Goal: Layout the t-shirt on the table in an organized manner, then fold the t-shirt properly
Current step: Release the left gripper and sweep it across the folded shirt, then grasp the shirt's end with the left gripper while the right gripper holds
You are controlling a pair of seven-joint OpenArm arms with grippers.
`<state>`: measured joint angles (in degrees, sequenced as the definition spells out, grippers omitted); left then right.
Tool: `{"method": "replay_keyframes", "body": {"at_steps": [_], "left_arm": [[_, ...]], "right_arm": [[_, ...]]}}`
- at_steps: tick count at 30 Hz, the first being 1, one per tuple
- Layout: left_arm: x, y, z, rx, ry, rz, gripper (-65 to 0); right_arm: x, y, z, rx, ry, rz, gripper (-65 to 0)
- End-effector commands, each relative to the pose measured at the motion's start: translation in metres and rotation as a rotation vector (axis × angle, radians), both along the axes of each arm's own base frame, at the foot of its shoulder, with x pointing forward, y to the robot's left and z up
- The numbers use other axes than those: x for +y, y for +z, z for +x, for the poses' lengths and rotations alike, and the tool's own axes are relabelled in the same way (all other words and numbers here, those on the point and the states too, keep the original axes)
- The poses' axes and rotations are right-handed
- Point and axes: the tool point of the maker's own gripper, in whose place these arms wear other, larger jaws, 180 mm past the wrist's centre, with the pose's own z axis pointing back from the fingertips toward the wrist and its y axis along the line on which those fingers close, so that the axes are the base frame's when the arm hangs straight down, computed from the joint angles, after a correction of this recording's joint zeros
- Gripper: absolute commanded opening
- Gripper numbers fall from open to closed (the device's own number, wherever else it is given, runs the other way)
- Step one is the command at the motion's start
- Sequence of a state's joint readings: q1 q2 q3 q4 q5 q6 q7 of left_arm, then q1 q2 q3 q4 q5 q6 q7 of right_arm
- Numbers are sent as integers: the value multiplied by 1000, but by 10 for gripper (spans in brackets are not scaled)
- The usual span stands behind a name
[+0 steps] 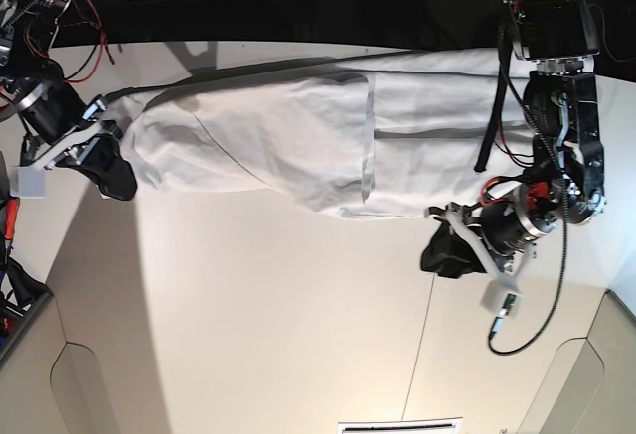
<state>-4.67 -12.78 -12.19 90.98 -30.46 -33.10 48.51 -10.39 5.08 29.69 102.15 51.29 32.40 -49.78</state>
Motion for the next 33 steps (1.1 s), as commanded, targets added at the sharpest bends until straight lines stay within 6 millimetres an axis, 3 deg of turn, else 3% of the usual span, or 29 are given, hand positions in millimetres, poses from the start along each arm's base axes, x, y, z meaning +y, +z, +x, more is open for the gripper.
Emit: {"method": "replay_keyframes", "body": {"at_steps": [1,5,9,13,15,18,22,27,33], "left_arm": [[14,17,7,-52,25,1,-409],[70,19,-3,-49,158,11,-408],[119,19,-17,-55,337,-44,-408],[160,2,-37,-21,460,-121,-406],[181,-7,-46,-1,510,-145,-374],[213,-19,-61,18,606,-192,-333],[251,-39,-89,38,745,-239,-333],[292,-46,-132,-1,886,-187,-333],[312,-52,-167,34,953,-132,-310]], "right_arm": [[15,14,8,-60,47,8,-650],[89,9,7,-50,243,21,-650],[162,-2,-11,-43,468,-53,-650],[211,-8,-25,-117,617,-194,-650],[228,-11,-32,-149,672,-255,-650],[241,-15,-37,-165,721,-325,-650],[245,-17,-41,-168,741,-340,-650],[245,-17,-41,-168,741,-341,-650],[244,-18,-41,-167,741,-344,-650]]}}
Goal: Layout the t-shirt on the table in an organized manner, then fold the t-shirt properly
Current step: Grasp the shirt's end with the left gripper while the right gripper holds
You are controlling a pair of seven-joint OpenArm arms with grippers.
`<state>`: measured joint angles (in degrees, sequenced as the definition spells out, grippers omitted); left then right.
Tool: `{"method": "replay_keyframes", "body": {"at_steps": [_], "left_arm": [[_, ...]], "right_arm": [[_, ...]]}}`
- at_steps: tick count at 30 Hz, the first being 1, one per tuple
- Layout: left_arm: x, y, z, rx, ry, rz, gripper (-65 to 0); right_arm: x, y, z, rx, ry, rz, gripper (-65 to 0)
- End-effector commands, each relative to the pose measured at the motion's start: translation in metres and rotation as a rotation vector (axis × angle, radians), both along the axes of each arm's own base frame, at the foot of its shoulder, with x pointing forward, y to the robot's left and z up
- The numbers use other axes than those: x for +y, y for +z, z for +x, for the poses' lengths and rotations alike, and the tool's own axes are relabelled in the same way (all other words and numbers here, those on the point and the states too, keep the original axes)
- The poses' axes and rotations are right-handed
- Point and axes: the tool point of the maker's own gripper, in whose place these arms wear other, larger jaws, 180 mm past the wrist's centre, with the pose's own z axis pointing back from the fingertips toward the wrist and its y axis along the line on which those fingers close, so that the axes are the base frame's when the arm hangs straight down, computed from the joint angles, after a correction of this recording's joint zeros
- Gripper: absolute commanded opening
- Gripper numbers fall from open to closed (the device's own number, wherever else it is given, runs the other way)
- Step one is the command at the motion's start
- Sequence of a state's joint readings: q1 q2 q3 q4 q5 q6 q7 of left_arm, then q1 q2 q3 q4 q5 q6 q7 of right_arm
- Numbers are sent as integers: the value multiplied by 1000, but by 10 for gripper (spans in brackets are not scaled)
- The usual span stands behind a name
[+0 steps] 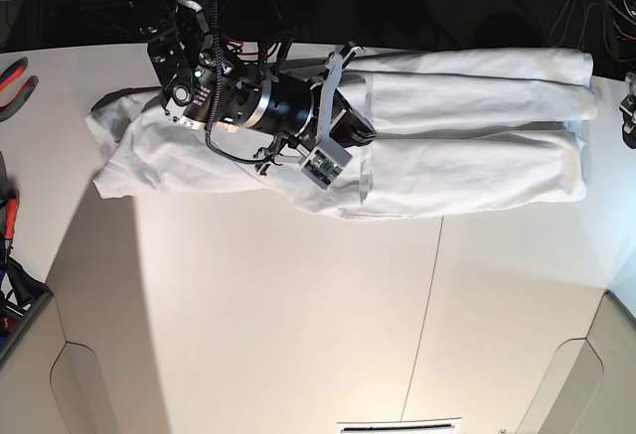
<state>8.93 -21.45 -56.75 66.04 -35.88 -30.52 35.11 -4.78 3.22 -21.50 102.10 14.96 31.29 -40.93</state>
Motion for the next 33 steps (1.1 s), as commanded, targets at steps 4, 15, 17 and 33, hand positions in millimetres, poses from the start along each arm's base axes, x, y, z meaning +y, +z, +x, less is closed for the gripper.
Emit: {"method": "replay_keyframes", "body": {"at_steps": [4,15,17,33], "left_arm": [[-8,2,-4,-14,-27,-110,-213],[-33,-30,-2,-144,63,-410,-213],[-38,-38,-2,-153,74,-449,-213],[-104,-57,20,-92,-166,-553,-213]], "right_arm": [[3,13,7,-32,-8,42,-650],[3,12,6,-27,-7,41,-650],[3,12,5,-27,-6,42,-650],[6,15,5,-17,-6,66,-650]]}}
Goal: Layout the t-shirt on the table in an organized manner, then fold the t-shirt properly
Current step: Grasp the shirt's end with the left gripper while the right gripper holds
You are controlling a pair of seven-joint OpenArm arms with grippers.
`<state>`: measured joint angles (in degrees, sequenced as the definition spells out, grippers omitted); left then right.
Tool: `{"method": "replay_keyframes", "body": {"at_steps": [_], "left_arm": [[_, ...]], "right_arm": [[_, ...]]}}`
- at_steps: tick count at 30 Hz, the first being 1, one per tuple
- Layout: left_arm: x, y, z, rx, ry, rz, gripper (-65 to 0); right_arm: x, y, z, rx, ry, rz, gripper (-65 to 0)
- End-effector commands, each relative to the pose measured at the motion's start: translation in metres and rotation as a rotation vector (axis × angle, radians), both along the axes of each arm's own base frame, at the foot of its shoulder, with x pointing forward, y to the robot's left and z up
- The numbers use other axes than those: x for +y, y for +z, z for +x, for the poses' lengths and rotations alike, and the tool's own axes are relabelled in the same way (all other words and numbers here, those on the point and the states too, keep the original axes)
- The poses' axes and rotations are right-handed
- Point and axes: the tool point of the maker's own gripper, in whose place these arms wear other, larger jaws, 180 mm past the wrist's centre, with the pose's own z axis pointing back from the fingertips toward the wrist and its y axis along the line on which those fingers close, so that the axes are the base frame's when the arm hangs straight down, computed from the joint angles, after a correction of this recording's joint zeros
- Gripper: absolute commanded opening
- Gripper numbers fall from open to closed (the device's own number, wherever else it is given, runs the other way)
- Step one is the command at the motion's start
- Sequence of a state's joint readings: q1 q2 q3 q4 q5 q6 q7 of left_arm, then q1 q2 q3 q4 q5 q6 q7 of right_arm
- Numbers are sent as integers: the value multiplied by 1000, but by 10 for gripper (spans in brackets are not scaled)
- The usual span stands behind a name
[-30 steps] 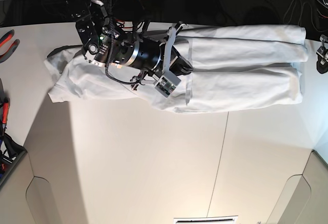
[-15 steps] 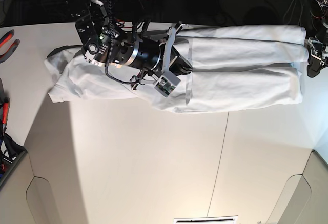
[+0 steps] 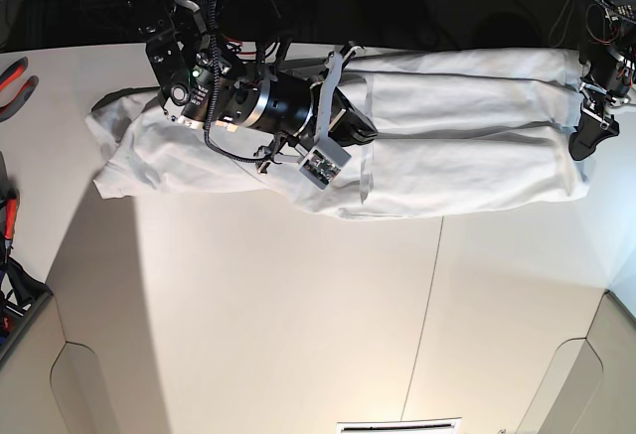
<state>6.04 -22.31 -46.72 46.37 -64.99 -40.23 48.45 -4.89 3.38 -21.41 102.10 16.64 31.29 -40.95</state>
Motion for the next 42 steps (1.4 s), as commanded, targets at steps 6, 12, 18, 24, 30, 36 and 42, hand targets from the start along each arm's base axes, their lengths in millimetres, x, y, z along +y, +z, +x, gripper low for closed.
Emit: {"method": "replay_keyframes", "body": {"at_steps": [6,12,18,24,30,36,42], "left_arm": [[-18,-6,4,40,-92,-8,-213],[-26,-8,0,73,-148,-23,-213],[-29,-11,-5,145,-243,57,-213],[-24,-4,0,147,-274,123,-213],[-25,-9,-5,178,-294,139,-213],[-25,-15,-11,219,-320,160,-214],[-30,-18,-16,245,-351,137,-214]], "right_arm": [[4,13,6,-31,-7,43,-650],[4,13,6,-31,-7,43,-650],[4,14,6,-32,-7,44,-650],[4,14,6,-32,-7,44,-650],[4,14,6,-32,-7,44,-650],[4,14,6,-32,-7,44,-650],[4,14,6,-32,-7,44,-650]]}}
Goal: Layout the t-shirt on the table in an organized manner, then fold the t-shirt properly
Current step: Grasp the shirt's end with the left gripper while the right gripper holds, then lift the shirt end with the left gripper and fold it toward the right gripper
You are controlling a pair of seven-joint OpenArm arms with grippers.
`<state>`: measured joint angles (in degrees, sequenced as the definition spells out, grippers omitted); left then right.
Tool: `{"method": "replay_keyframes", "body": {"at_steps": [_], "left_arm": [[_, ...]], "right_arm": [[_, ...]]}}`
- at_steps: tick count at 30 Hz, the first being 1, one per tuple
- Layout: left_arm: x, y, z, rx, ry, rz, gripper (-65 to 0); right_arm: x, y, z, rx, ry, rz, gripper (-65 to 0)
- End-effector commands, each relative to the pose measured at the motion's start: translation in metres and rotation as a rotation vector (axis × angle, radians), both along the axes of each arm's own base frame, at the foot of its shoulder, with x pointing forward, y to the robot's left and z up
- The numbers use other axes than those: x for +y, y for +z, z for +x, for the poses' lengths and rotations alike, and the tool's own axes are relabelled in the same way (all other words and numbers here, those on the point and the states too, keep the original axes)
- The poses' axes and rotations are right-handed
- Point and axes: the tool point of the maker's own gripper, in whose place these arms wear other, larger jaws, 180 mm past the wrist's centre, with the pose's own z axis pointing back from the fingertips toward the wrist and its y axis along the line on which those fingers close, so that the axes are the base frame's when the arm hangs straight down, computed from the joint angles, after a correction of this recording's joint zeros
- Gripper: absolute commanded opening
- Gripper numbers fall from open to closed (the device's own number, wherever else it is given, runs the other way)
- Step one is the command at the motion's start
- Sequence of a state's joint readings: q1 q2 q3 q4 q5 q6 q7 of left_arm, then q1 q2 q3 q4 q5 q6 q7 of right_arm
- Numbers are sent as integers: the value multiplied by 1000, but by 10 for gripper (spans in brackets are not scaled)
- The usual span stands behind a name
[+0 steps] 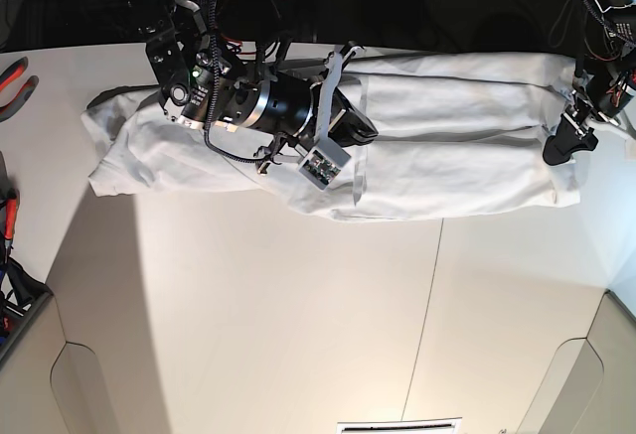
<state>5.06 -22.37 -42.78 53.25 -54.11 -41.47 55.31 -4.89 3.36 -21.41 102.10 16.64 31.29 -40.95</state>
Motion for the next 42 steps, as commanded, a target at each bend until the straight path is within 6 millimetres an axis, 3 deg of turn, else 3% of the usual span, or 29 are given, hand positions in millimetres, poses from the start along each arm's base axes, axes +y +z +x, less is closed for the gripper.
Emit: {"method": "replay_keyframes", "body": {"at_steps": [1,6,10,16,20,23,31,37,42], "left_arm": [[-1,-14,-20,121,-53,18,-214],[-3,-15,-23,134,-64,13,-228],[-3,-15,-23,134,-64,13,-462],[-4,-11,-18,106,-48,-6,-650],[-5,4,-4,14,3,-70,-650],[-10,17,4,-45,12,-134,-650],[-24,84,34,-239,-103,-159,-650],[-41,135,50,-386,-204,-124,-650],[-65,156,52,-435,-293,-82,-650]], "right_arm": [[4,14,6,-32,-7,43,-650],[4,14,6,-32,-7,43,-650],[4,14,6,-32,-7,43,-650],[4,14,6,-32,-7,43,-650],[4,15,10,-39,-15,44,-650],[-6,20,29,-53,-84,35,-650],[-74,34,89,-110,-309,2,-650],[-104,30,88,21,-386,61,-650],[-114,28,85,44,-411,82,-650]]}}
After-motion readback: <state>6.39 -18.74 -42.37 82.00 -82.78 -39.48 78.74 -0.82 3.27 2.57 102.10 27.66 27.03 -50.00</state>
